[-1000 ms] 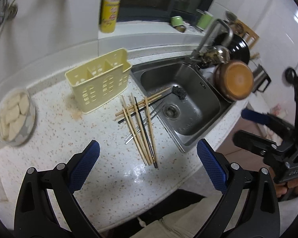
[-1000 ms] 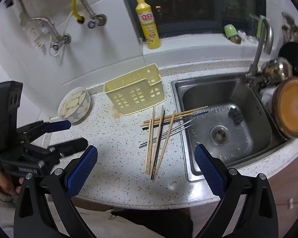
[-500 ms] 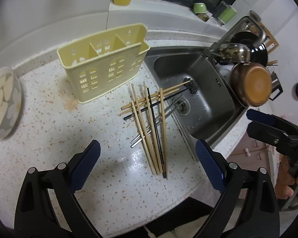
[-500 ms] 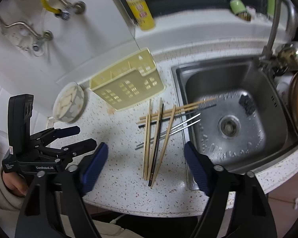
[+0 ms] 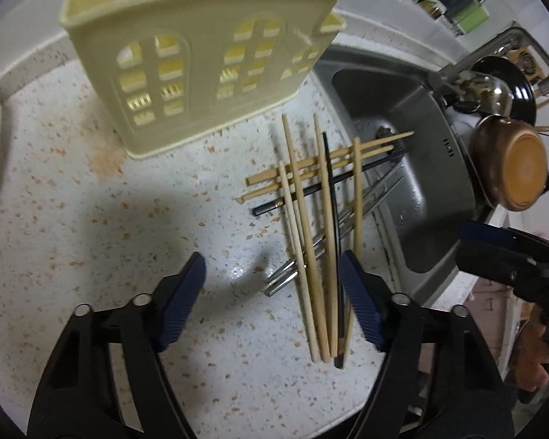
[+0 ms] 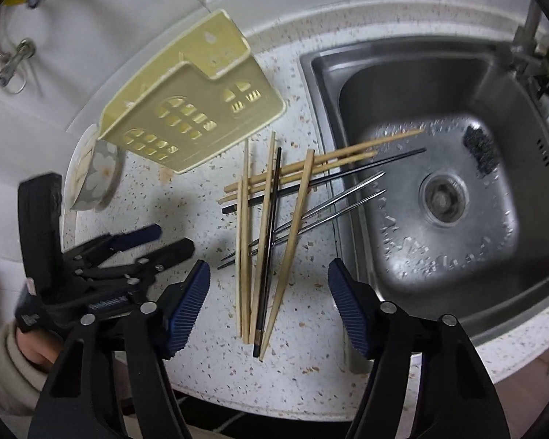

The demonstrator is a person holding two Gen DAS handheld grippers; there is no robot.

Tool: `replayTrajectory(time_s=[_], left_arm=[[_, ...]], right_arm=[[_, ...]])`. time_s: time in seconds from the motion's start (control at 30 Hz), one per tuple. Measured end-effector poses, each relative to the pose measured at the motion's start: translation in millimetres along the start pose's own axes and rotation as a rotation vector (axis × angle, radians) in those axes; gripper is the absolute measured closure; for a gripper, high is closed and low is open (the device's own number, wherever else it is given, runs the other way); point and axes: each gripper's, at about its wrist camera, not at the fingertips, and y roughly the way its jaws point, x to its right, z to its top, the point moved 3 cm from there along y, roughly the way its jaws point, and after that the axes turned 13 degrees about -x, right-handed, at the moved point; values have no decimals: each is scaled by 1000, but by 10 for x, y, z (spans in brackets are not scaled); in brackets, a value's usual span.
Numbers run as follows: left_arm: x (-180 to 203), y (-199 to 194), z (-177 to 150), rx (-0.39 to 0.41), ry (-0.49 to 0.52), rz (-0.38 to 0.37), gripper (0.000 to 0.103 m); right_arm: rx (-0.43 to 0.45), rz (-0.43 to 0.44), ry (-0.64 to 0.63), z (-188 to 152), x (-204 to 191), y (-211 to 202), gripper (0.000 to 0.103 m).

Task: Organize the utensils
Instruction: 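Lower the left tool onto a wooden chopstick and close it while the right tool grasps another chopstick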

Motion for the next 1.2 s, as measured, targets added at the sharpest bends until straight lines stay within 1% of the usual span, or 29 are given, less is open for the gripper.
replayTrajectory(time_s=[0.1, 0.13, 0.23, 0.27, 0.37, 0.4, 0.5, 0.6, 0.67, 0.73, 0.83, 0.9, 0.97, 1.0, 1.07, 1.1, 1.2], left_arm=[[-31, 145, 56, -20, -10, 3, 42], [-41, 177, 71, -23, -14, 2, 42], [-65, 257, 117, -32, -13, 13, 45], [-73, 288, 140, -33, -14, 7, 48], [-105, 337, 182, -29, -27, 4, 49], [-114, 362, 196, -32, -31, 9, 50], [-115, 418, 210, -43, -33, -10, 52], [-102, 453, 228, -42, -32, -23, 56], [-75, 460, 248, -40, -23, -23, 57], [-62, 468, 270, -43, -23, -27, 58], [-31, 490, 298, -51, -27, -41, 64], [-20, 503, 311, -60, -25, -38, 72], [-8, 516, 315, -68, -20, -41, 74], [13, 529, 324, -73, -16, -35, 78], [52, 553, 338, -84, -13, -33, 82], [64, 564, 351, -92, -15, -37, 85], [65, 585, 371, -106, -20, -42, 91]], right_arm=[[-16, 4, 16, 81, 52, 128, 53], [-20, 8, 22, 108, 69, 170, 56], [-34, 9, 42, 190, 113, 290, 58], [-37, 8, 50, 218, 127, 330, 58], [-42, 5, 64, 282, 149, 397, 62], [-48, 2, 63, 300, 146, 429, 64], [-64, -3, 67, 314, 156, 498, 67], [-79, -12, 69, 311, 173, 560, 71], [-86, -17, 75, 307, 189, 598, 75], [-93, -18, 80, 302, 198, 633, 75], [-101, -24, 72, 301, 177, 680, 76], [-104, -25, 71, 301, 169, 701, 77], [-106, -24, 65, 299, 150, 724, 77], [-108, -23, 63, 300, 142, 733, 78], [-112, -18, 63, 304, 130, 744, 78], [-115, 3, 69, 306, 131, 753, 80], [-116, 1, 76, 305, 155, 771, 83]])
